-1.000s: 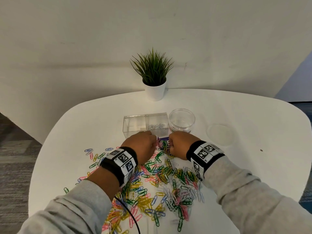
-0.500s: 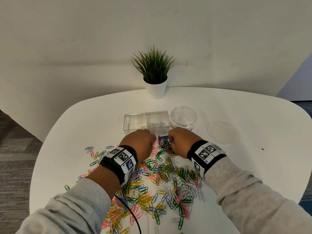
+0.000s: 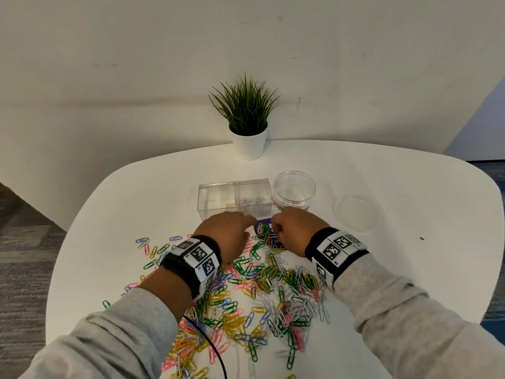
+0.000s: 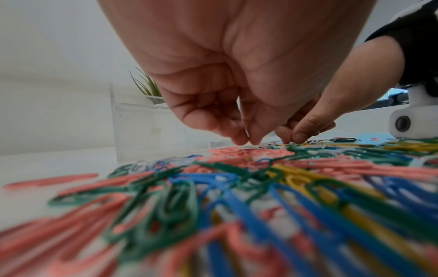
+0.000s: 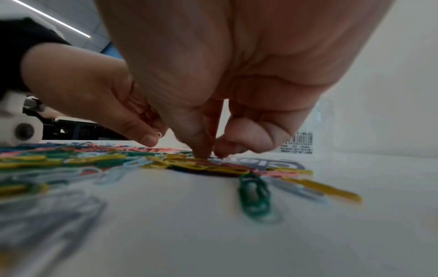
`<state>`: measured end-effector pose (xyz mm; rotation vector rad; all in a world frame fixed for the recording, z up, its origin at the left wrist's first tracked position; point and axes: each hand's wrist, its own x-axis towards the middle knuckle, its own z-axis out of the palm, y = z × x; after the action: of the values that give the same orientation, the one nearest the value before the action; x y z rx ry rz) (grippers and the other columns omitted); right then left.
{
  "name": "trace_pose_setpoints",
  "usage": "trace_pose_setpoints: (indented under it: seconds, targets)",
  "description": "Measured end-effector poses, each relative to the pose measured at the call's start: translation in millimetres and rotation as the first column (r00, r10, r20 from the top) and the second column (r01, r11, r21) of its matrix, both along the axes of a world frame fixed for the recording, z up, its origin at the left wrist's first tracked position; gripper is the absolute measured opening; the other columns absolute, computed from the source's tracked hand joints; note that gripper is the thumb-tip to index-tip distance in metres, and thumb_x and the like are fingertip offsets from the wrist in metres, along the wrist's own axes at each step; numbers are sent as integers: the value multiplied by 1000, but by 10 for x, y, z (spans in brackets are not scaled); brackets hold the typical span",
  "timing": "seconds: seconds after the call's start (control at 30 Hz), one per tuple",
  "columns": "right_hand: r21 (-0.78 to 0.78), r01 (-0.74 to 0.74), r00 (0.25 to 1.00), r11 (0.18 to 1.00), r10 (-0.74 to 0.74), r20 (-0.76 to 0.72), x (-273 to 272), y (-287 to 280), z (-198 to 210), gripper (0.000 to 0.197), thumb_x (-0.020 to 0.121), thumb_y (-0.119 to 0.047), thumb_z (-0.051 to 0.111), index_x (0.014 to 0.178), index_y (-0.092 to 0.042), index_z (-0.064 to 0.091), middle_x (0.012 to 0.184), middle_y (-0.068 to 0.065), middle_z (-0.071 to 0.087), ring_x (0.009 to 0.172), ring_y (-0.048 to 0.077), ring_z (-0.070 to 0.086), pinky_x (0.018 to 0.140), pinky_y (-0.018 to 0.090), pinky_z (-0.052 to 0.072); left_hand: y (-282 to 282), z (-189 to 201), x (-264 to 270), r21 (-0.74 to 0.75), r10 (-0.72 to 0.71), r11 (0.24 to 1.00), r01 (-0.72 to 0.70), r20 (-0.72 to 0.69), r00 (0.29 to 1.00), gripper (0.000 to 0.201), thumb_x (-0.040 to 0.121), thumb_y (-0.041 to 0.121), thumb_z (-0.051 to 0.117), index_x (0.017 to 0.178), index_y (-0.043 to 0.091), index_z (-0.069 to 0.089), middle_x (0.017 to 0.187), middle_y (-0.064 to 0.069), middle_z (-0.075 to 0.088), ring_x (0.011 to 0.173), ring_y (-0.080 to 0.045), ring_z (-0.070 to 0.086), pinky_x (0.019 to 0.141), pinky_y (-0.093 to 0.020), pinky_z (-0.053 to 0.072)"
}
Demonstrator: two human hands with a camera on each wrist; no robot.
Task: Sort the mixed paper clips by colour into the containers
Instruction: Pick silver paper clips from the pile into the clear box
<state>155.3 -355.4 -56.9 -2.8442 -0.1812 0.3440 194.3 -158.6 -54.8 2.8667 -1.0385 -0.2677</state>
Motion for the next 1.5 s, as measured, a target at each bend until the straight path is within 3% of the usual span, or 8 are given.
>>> trace_pose_setpoints:
  seconds: [0.17,0.4,0.63,0.83,0.97,1.27,1.37,1.5]
  targets:
    - [19,6,1000,1000,-6,1,-27,16,59,7,90,-19,54,96,-21,51,102,3,54,83,21,52,76,34,47,-69,-10,-18,46,-62,997,62,10,998,47,101,24,41,144,42,41,105,-1,56,99,-24,56,73,-31,41]
    - [108,-7,1000,994,6,3,-39,14,98,26,91,-4,46,112,-18,53,101,5,58,87,25,54,72,32,42,-9,-7,7,-26,53,998,-53,1,999,36,100,28,43,136,30,50,125,-2,61,112,-24,57,92,-37,48]
    - [92,30,998,995,-25,-56,12,22,89,20,91,-9,42,75,-21,40,77,-2,45,71,17,43,56,26,29,7,2,30,24,40,999,-40,-7,999,30,100,26,43,123,30,63,111,-1,61,104,-24,59,83,-34,47]
    - [46,1,999,999,1,-32,-8,1,56,6,96,-22,55,97,-17,57,97,0,52,86,17,50,73,27,37,20,20,28,-16,48,999,-48,15,999,22,100,27,44,107,22,63,105,-1,62,94,-24,59,79,-33,48]
    - [4,22,998,1000,-21,-58,11,13,47,12,93,-15,53,93,-7,63,96,6,64,84,22,60,68,30,45,18,37,7,-130,84,988,-80,25,996,17,101,24,44,103,19,60,99,0,59,91,-21,57,72,-29,37]
    - [83,83,991,993,-73,-108,-39,45,179,16,85,-27,53,77,-13,52,73,6,53,63,19,48,60,33,41,94,207,100,-323,237,884,-339,-316,919,6,92,31,65,88,27,68,81,9,65,78,-10,60,64,-22,42]
    - [122,103,992,987,-93,-86,-34,58,188,17,88,-25,50,76,-13,47,70,4,48,60,18,44,58,33,39,106,288,154,-242,226,919,-311,-322,919,7,90,30,67,96,29,71,76,10,59,71,-7,56,64,-24,40]
    - [158,117,990,980,-102,-100,-37,51,168,21,89,-18,50,71,-17,38,66,0,43,56,15,40,53,26,33,24,290,141,-53,163,983,-177,-206,965,17,96,29,55,107,34,68,101,9,64,94,-14,60,77,-25,44]
